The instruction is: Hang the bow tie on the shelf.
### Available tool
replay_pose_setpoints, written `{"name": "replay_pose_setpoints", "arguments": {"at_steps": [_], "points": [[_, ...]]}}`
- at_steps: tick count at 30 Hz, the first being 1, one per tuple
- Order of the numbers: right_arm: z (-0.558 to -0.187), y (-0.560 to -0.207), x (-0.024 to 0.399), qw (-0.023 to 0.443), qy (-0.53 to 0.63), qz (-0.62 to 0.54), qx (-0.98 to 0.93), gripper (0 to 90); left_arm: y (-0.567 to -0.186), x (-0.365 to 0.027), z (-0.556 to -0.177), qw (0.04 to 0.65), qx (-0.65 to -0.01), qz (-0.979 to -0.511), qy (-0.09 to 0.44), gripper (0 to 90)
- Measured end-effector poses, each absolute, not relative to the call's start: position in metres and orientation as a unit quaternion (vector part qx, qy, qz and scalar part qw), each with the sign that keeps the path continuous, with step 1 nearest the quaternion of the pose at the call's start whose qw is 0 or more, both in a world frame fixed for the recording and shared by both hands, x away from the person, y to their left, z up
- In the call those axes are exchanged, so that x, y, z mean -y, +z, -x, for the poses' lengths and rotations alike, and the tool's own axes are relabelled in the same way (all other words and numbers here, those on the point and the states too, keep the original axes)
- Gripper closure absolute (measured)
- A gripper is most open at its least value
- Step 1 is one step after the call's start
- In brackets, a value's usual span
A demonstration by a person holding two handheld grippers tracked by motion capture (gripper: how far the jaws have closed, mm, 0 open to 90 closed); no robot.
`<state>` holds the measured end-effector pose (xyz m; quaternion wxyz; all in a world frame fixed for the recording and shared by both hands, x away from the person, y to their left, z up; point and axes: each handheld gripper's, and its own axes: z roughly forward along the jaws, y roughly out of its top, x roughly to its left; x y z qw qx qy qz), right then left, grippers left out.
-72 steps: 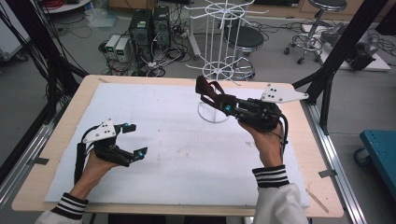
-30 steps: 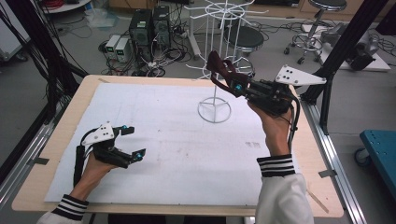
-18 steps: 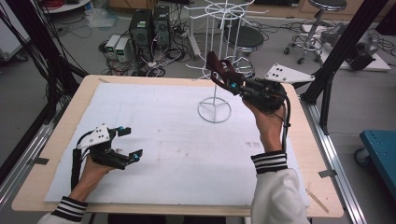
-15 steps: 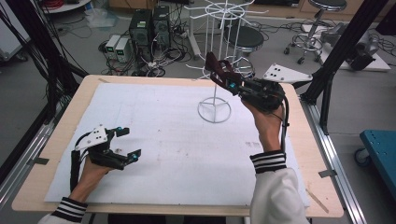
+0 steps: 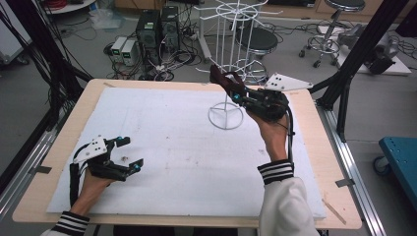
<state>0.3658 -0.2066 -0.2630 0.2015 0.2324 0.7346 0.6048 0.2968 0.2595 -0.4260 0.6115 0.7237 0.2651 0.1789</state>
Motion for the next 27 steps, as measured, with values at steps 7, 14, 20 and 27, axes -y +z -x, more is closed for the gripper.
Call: {"name": "replay_pose_setpoints", "arguments": {"at_steps": [7, 14, 20, 27], "points": [[-0.366, -0.27, 0.203, 0.197, 0.596, -0.231, -0.743, 83.3, -0.427, -0.26, -0.295, 0.614, -0.261, -0.722, 0.185, 1.7], [-0.368, -0.279, 0.202, 0.192, 0.59, -0.239, -0.747, 83.3, -0.431, -0.262, -0.293, 0.614, -0.264, -0.72, 0.188, 1.7], [-0.37, -0.287, 0.202, 0.185, 0.589, -0.244, -0.748, 83.3, -0.435, -0.266, -0.289, 0.622, -0.26, -0.713, 0.194, 1.7], [-0.371, -0.292, 0.2, 0.181, 0.58, -0.252, -0.753, 83.3, -0.44, -0.272, -0.286, 0.625, -0.267, -0.706, 0.2, 1.7]]}}
